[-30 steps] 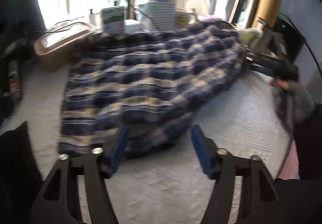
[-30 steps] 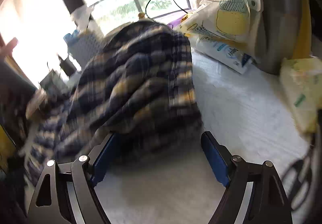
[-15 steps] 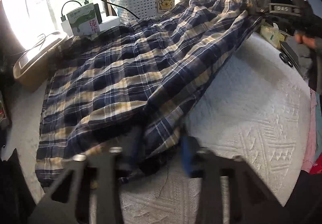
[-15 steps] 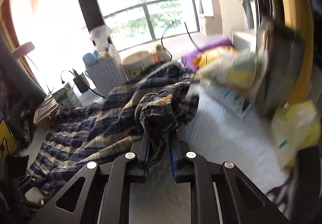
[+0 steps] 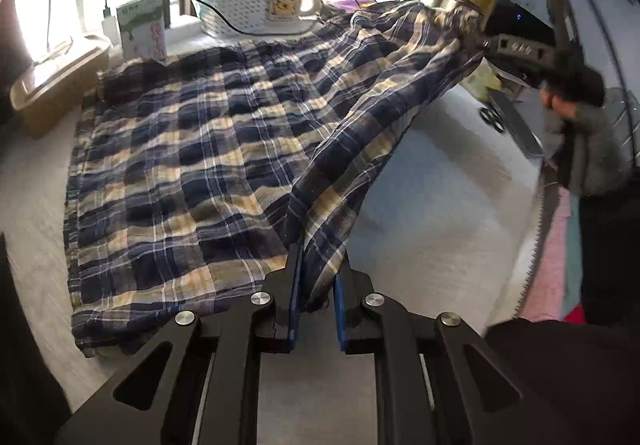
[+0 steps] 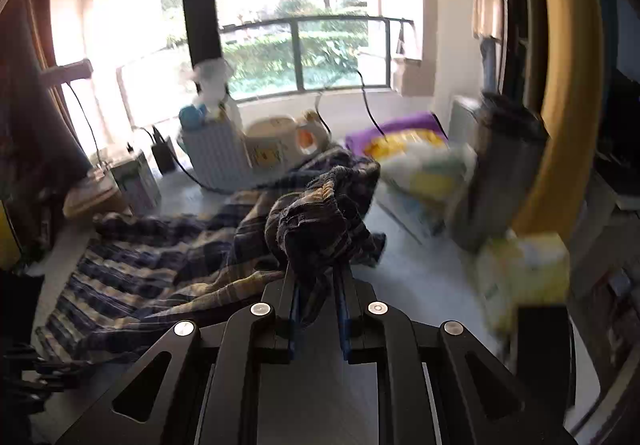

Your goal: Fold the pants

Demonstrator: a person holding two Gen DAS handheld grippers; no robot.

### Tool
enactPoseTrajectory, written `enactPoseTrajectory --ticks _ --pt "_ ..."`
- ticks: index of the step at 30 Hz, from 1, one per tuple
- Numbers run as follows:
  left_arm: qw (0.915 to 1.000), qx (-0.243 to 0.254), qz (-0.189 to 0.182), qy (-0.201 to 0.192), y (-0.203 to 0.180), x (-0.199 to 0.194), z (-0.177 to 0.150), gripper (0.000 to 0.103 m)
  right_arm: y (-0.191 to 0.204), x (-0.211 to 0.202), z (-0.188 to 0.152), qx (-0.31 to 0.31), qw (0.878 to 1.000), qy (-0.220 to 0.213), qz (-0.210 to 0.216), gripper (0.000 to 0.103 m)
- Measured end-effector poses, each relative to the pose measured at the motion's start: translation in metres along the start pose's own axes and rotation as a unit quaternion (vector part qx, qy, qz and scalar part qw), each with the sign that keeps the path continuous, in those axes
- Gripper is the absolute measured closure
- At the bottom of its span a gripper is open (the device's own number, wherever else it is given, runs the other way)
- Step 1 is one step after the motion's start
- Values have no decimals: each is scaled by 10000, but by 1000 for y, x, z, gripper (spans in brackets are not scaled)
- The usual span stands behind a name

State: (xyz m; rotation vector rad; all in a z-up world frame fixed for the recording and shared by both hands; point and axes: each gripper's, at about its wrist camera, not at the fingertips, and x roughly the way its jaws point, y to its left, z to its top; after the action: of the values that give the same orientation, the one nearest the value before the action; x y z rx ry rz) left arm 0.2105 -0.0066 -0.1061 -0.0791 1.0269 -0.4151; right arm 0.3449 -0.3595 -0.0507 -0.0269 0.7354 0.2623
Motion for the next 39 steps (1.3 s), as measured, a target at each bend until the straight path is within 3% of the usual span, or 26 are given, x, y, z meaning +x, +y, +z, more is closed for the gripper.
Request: enactPoseTrajectory --ticks 8,12,13,15,16,18,19,20,24,27,30,32,33,34,37,39 --pt "9981 -493 -131 347 27 -13 -16 87 -37 29 -56 599 9963 608 -29 88" --pt "9978 -631 171 47 56 -38 -3 50 -35 37 -55 663 9961 577 58 88" --pt "9974 -635 334 -68 66 -43 2 44 -34 38 -53 642 9963 562 77 88" --pt "9957 -630 631 -247 87 -47 15 42 -32 39 -48 612 9965 554 114 86" --pt "9946 -623 770 -323 99 -46 22 42 -31 40 -45 615 9965 551 113 81" --pt "9922 -584 1005 -458 123 -43 37 42 -33 41 -42 670 9964 515 102 55" --pt "9917 -539 1036 -541 126 -40 45 42 -35 39 -40 742 9963 423 128 28" --pt "9915 -482 1037 -627 129 -37 52 42 -36 38 -39 792 9961 358 171 21" --pt "9864 -257 1432 -759 136 0 91 42 -39 38 -36 909 9950 311 273 21" --pt "9857 -389 1442 -780 143 24 111 42 -38 44 -36 982 9941 328 333 22" --pt "9844 -477 1483 -822 154 40 124 42 -38 49 -38 987 9939 373 318 31" --pt "9846 -431 1510 -772 160 51 129 45 -40 50 -39 998 9937 411 303 35" --pt "9848 -382 1542 -698 162 58 131 67 -42 50 -40 1016 9934 421 317 36" --pt "9848 -393 1584 -590 166 65 131 101 -44 50 -41 1037 9931 433 345 36" --pt "9829 -461 1695 -549 172 66 131 103 -46 48 -41 1027 9931 431 353 36" --pt "9762 -397 2038 -626 172 59 130 103 -46 46 -42 1020 9933 428 344 36"
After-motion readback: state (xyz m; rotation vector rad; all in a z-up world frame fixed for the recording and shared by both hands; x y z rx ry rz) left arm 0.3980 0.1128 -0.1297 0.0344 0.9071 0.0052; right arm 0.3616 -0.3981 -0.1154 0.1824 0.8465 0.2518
